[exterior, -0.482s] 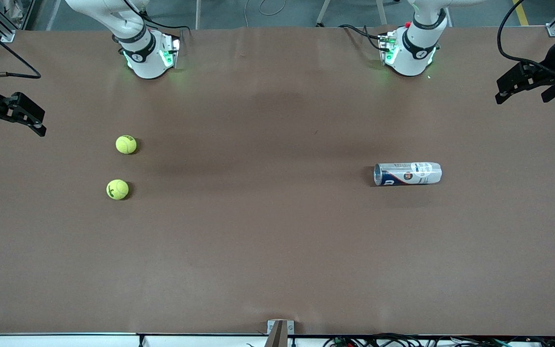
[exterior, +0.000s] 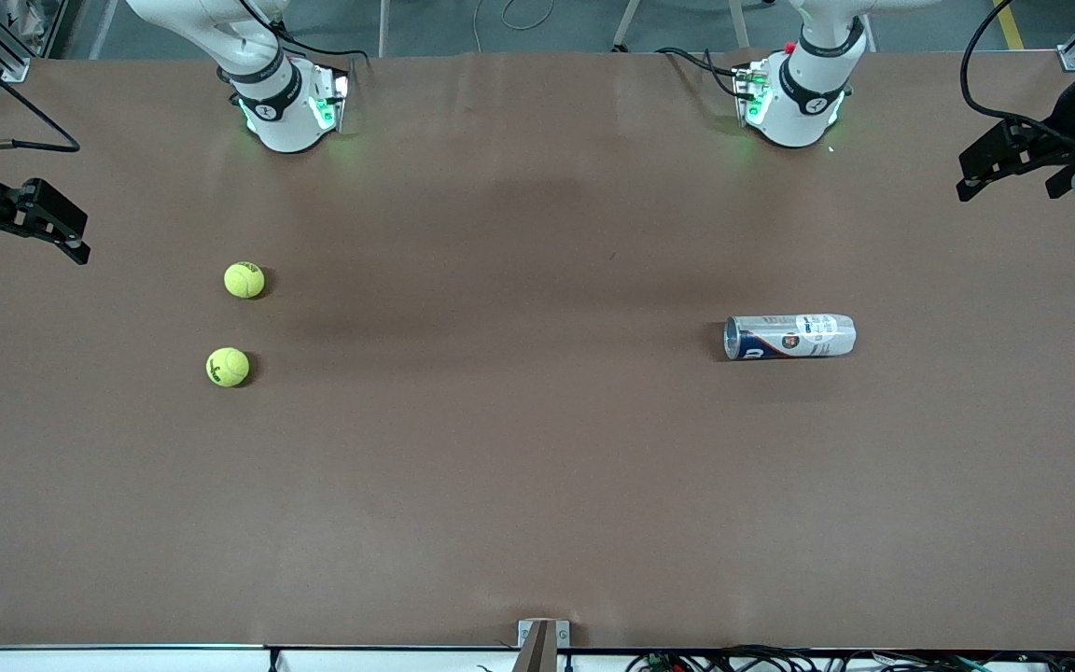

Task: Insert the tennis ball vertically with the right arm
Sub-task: 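Move the right gripper toward the balls while the left gripper approaches the can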

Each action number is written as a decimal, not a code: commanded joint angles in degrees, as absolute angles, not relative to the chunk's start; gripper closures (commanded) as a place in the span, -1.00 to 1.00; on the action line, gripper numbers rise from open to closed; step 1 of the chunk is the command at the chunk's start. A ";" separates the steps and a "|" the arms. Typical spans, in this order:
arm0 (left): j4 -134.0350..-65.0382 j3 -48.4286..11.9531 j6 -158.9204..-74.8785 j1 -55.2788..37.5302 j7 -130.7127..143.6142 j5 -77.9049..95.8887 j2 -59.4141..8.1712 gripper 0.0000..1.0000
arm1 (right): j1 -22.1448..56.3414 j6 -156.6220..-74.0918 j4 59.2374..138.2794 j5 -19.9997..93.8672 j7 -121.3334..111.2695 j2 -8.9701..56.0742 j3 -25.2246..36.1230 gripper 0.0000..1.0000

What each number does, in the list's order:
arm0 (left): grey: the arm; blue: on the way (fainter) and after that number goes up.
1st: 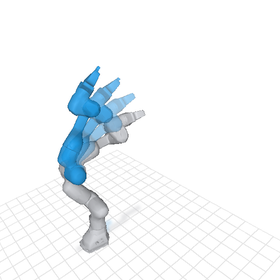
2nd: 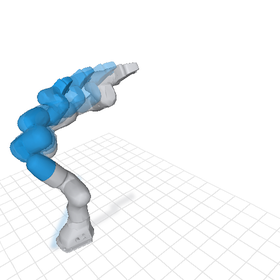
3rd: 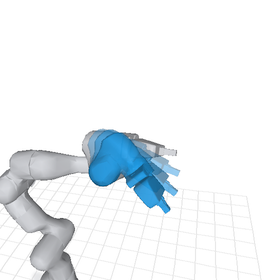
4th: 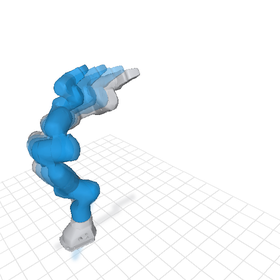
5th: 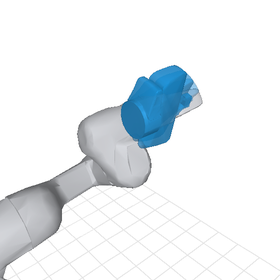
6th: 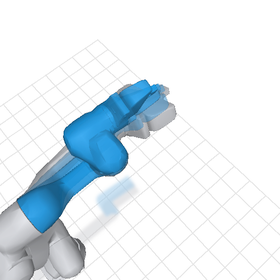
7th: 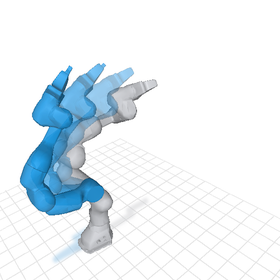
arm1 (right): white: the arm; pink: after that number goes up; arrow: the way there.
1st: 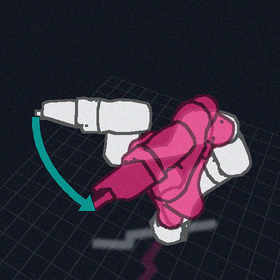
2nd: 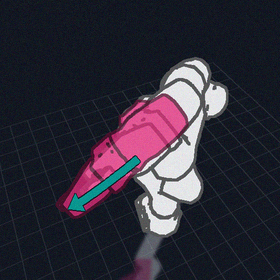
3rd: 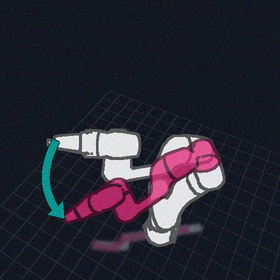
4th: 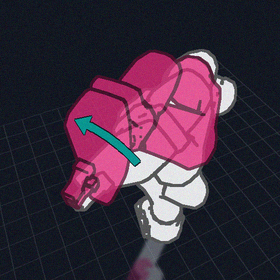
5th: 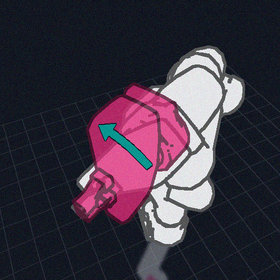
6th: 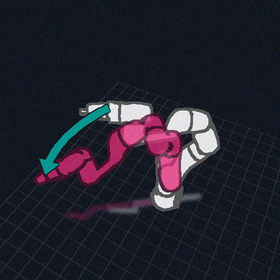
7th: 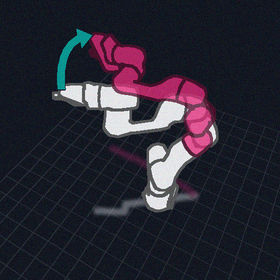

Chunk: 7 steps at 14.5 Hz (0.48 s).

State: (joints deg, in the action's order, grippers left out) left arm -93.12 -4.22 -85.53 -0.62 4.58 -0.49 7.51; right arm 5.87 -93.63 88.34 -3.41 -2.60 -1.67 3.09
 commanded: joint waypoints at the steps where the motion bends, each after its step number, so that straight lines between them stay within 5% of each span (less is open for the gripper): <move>1: -93.08 -4.39 -85.43 -0.62 5.27 0.61 7.30 -1.00 | 5.89 -94.04 90.79 -4.31 -2.20 -3.34 2.99 -1.00; 7: -92.90 -4.39 -85.96 -0.62 5.36 1.05 5.45 -1.00 | 3.79 -94.66 96.49 -4.31 -2.46 -2.99 3.08 -1.00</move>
State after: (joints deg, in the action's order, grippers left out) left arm -93.14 -4.27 -85.64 -0.62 4.61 0.73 5.81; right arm 5.34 -93.55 92.20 -3.42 -2.60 -1.65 3.39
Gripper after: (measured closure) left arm 0.000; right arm 0.000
